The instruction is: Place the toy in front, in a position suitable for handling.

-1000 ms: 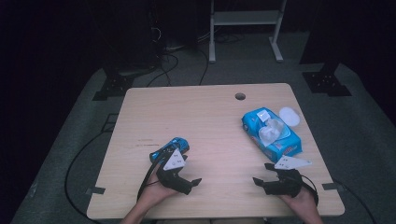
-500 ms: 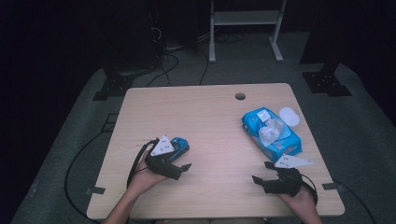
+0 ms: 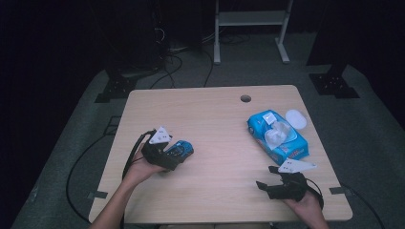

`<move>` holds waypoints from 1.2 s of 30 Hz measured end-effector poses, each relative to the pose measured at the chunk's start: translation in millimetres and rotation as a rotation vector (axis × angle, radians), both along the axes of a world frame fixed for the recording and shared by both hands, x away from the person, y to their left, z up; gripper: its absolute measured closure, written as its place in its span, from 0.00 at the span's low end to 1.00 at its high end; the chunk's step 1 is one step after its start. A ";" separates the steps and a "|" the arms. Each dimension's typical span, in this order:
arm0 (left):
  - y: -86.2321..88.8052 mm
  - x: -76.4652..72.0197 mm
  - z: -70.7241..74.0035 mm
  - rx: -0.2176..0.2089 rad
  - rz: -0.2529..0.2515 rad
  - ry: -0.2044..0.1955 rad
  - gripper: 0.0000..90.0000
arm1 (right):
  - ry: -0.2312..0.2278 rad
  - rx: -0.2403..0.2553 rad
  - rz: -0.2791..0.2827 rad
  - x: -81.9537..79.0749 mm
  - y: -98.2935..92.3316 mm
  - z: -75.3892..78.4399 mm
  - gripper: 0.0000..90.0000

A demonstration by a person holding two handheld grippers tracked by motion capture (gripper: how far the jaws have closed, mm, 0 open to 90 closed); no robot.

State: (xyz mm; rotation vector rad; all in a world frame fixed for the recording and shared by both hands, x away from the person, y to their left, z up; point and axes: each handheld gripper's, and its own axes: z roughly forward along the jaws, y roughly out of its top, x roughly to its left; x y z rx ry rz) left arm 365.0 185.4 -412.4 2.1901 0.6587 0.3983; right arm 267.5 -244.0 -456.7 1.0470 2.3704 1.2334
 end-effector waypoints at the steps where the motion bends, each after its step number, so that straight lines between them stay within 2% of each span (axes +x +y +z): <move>1: 1.4 2.9 -2.4 0.011 0.007 0.005 0.04 | 0.001 0.000 0.001 0.0 0.1 -0.2 0.24; 2: 1.4 2.9 -2.4 0.011 0.007 0.005 0.04 | 0.001 0.000 0.001 0.0 0.1 -0.2 0.24; 3: 4.0 8.4 -7.2 0.023 0.019 0.031 0.04 | 0.003 -0.002 0.005 0.0 0.2 -0.7 0.24; 5: 6.0 13.0 -10.6 0.031 0.027 0.045 0.04 | 0.006 -0.003 0.008 0.0 0.7 -1.0 0.24; 6: 6.0 13.0 -10.6 0.031 0.027 0.045 0.04 | 0.006 -0.003 0.008 0.0 0.7 -1.0 0.24; 7: 6.6 16.5 -13.6 0.019 0.035 0.065 0.05 | 0.009 -0.003 0.010 0.0 1.5 -1.5 0.24; 9: 6.6 19.7 -16.7 0.051 0.031 0.075 0.05 | 0.016 -0.006 0.014 0.0 2.4 -2.0 0.24; 10: 5.4 22.2 -18.4 0.088 0.027 0.089 0.05 | 0.014 -0.009 0.018 0.3 2.7 -2.5 0.24; 12: 4.1 23.9 -20.1 0.116 0.031 0.097 0.05 | 0.017 -0.011 0.021 -0.1 3.5 -2.8 0.24; 15: 3.3 25.6 -23.0 0.128 0.039 0.103 0.05 | 0.019 -0.011 0.024 -0.5 4.1 -2.8 0.24; 17: 3.5 29.3 -28.4 0.157 0.050 0.130 0.05 | 0.020 -0.011 0.028 -0.7 4.5 -3.2 0.24; 24: 2.2 33.4 -36.6 0.179 0.041 0.174 0.09 | 0.022 -0.014 0.035 -0.7 4.9 -4.0 0.24; 25: 0.3 33.5 -38.1 0.200 0.024 0.179 0.11 | 0.025 -0.016 0.034 -0.7 4.9 -4.0 0.24; 28: -1.9 33.6 -40.8 0.200 0.032 0.198 0.11 | 0.026 -0.016 0.034 -1.0 4.9 -3.8 0.24; 30: -1.9 35.4 -43.1 0.222 0.036 0.208 0.14 | 0.022 -0.016 0.032 -1.8 4.1 -3.0 0.24; 32: -1.7 36.0 -44.6 0.222 0.038 0.217 0.16 | 0.021 -0.014 0.031 -1.8 3.9 -3.0 0.24; 33: -1.4 37.2 -46.8 0.234 0.042 0.235 0.16 | 0.025 -0.017 0.032 -1.5 3.5 -3.5 0.24; 36: -1.7 37.5 -47.8 0.236 0.058 0.245 0.17 | 0.024 -0.020 0.033 -1.9 3.8 -3.5 0.24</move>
